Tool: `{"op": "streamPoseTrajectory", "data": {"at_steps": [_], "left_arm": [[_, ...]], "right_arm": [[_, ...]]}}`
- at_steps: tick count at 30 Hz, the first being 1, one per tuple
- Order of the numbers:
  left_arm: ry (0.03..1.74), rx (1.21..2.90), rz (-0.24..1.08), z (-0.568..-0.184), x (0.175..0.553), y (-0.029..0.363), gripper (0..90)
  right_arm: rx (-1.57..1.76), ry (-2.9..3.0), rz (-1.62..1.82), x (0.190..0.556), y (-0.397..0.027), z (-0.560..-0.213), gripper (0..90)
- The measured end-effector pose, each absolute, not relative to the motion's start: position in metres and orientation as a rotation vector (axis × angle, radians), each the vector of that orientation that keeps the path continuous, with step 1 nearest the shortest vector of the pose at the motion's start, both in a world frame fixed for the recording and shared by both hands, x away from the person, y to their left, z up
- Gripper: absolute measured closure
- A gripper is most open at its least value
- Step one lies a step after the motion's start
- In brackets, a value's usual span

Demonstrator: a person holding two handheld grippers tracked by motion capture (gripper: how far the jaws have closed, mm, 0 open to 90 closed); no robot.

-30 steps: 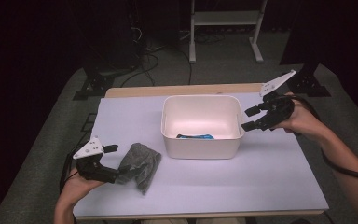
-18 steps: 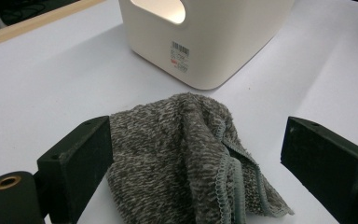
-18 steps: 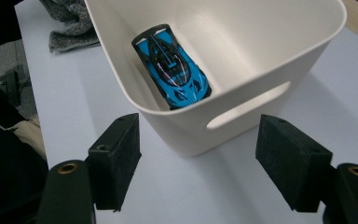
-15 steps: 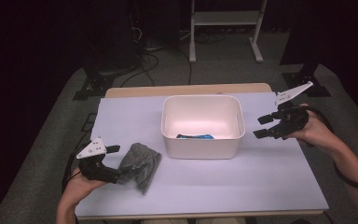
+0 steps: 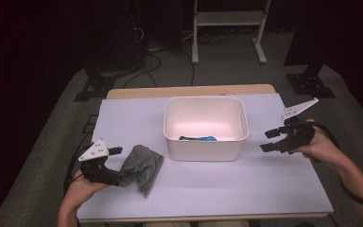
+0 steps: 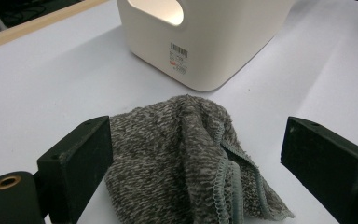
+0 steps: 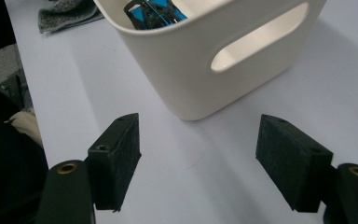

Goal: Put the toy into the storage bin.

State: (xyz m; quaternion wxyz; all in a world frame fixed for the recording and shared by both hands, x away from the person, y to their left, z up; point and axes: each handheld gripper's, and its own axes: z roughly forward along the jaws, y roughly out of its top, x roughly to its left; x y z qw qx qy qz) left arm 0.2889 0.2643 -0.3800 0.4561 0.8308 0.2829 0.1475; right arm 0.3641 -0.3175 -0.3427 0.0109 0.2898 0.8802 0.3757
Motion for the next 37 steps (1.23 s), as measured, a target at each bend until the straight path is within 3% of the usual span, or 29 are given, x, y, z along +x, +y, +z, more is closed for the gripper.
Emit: {"op": "streamPoseTrajectory", "data": {"at_steps": [28, 37], "left_arm": [[0.689, 2.051, 0.368, -0.379, 0.287, 0.262, 8.1], [0.69, 2.051, 0.372, -0.378, 0.286, 0.262, 8.1]], "right_arm": [[1.094, 2.696, 1.249, 0.324, -0.343, -0.407, 28.7], [1.116, 2.679, 1.265, 0.316, -0.347, -0.412, 28.6]]}}
